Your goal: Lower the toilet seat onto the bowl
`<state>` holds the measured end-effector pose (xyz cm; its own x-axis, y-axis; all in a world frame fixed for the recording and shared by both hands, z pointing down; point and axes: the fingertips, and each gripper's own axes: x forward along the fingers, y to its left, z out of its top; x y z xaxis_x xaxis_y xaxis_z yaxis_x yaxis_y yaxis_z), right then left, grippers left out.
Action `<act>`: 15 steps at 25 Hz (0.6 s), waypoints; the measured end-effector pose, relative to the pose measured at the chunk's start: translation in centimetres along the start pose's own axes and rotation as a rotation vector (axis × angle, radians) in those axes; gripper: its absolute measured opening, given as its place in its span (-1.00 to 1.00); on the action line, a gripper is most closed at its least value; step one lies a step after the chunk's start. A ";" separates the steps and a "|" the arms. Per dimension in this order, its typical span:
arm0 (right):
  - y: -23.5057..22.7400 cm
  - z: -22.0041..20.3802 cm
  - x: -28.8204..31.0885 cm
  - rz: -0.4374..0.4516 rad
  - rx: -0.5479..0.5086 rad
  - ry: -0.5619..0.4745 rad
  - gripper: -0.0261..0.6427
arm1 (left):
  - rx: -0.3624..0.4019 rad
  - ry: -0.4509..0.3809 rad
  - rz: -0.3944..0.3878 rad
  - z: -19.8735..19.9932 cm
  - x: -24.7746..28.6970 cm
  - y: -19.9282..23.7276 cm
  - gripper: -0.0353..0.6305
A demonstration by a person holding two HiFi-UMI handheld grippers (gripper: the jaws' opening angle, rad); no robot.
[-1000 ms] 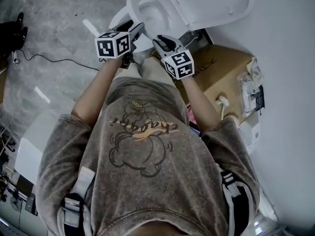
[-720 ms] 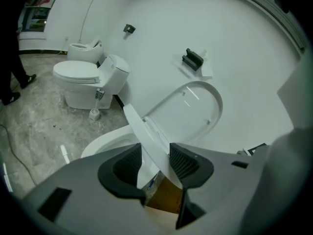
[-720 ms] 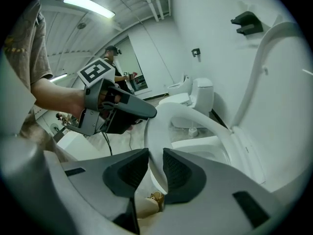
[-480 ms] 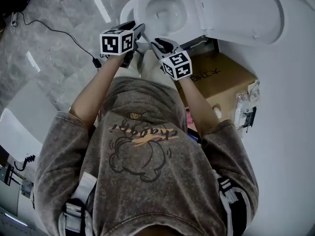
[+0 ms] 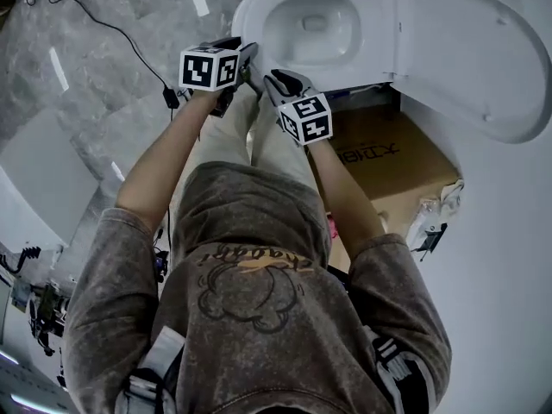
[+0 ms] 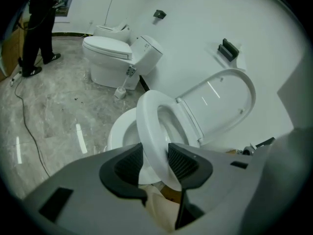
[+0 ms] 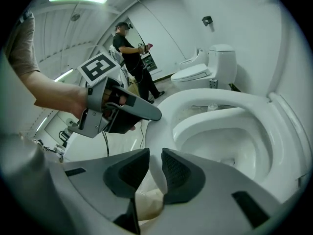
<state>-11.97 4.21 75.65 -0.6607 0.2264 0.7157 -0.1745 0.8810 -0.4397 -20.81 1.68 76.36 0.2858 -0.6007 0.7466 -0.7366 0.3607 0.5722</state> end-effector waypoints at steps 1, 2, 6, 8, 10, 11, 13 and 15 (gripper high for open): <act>-0.2 -0.4 0.9 0.001 0.000 0.008 -0.63 | -0.008 0.005 0.001 -0.4 0.6 0.9 -0.40; -0.4 -0.8 1.8 0.002 -0.001 0.017 -0.63 | -0.015 0.009 0.003 -0.8 1.1 1.7 -0.40; -1.2 -2.3 5.0 -0.004 -0.008 0.051 -0.63 | -0.018 0.019 0.015 -2.2 3.2 4.4 -0.40; -1.7 -3.0 6.2 -0.008 0.001 0.062 -0.63 | -0.017 0.030 0.023 -3.0 4.3 5.4 -0.40; -2.2 -3.6 7.4 -0.012 0.015 0.070 -0.63 | -0.010 0.040 0.036 -3.5 5.3 6.4 -0.40; -2.5 -3.9 8.0 -0.015 0.022 0.073 -0.63 | -0.005 0.043 0.045 -3.8 5.7 6.9 -0.40; -2.8 -4.6 9.1 -0.020 0.032 0.077 -0.63 | 0.005 0.044 0.064 -4.3 6.5 7.8 -0.40; -3.2 -5.1 9.9 -0.026 0.041 0.080 -0.63 | 0.003 0.046 0.080 -5.0 7.4 8.7 -0.42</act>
<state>-14.23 5.76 86.98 -0.5954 0.2372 0.7676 -0.2218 0.8698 -0.4408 -22.01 3.99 88.53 0.2539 -0.5367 0.8047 -0.7599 0.4040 0.5092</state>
